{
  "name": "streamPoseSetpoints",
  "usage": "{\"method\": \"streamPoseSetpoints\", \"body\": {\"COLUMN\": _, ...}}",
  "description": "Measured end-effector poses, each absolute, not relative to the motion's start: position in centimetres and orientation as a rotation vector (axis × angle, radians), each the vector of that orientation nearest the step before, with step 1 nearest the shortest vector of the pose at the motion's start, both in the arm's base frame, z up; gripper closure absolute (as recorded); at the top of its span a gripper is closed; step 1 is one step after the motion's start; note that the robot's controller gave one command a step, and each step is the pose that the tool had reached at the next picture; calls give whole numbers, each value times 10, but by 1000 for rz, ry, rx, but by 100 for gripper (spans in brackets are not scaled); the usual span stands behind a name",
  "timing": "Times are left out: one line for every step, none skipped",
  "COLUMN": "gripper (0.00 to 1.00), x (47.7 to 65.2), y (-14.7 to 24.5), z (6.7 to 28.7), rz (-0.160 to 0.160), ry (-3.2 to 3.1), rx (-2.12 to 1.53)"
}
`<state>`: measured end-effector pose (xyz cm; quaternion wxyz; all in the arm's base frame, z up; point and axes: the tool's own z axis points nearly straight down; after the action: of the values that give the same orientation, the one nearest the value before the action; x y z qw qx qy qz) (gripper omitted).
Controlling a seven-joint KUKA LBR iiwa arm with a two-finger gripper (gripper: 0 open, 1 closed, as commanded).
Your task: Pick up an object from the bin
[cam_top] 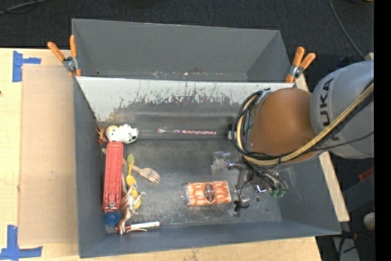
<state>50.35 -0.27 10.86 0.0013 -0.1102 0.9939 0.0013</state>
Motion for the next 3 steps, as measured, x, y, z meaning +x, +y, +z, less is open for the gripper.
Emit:
{"method": "streamPoseSetpoints", "body": {"gripper": 0, "x": 494, "y": 10, "z": 84, "rz": 4, "ry": 3128, "rx": -250}}
{"method": "streamPoseSetpoints", "body": {"gripper": 100, "x": 490, "y": 11, "z": 70, "rz": 4, "ry": 3125, "rx": -367}}
{"method": "streamPoseSetpoints", "body": {"gripper": 100, "x": 490, "y": 11, "z": 70, "rz": 4, "ry": 3125, "rx": -365}}
